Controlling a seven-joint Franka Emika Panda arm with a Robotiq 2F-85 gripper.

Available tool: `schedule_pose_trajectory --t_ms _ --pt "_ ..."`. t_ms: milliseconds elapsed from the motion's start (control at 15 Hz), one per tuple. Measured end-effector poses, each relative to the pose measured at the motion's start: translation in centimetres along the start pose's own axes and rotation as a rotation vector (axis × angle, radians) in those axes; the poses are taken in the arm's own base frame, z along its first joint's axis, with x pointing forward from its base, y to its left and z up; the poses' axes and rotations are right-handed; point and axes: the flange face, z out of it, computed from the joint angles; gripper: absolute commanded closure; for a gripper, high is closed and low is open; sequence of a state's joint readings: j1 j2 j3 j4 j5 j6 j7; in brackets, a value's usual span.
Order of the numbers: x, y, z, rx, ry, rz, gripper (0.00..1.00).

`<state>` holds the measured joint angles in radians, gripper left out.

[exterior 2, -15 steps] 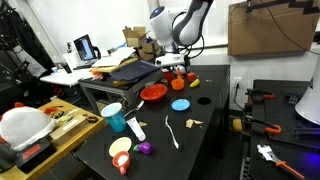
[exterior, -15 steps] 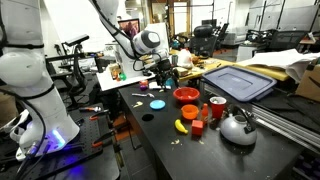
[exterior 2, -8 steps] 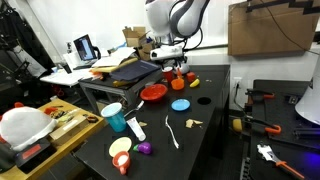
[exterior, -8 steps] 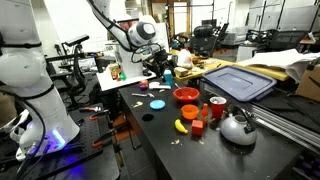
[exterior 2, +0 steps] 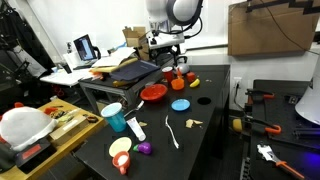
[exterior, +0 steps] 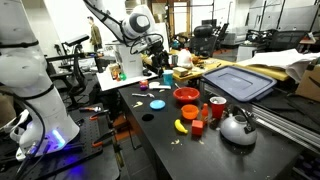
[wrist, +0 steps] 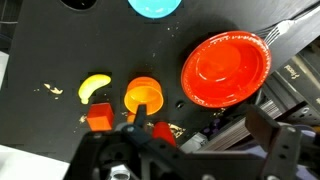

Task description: Move the banana to the right

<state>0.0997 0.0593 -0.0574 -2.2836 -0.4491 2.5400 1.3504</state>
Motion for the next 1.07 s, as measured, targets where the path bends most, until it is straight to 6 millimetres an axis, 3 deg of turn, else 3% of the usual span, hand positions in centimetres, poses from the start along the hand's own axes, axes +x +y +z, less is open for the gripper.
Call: schedule_pose_trajectory --t_ms 1067 --pt "-2.2 0.8 -8.9 0.210 -0.217 -0.589 0.00"
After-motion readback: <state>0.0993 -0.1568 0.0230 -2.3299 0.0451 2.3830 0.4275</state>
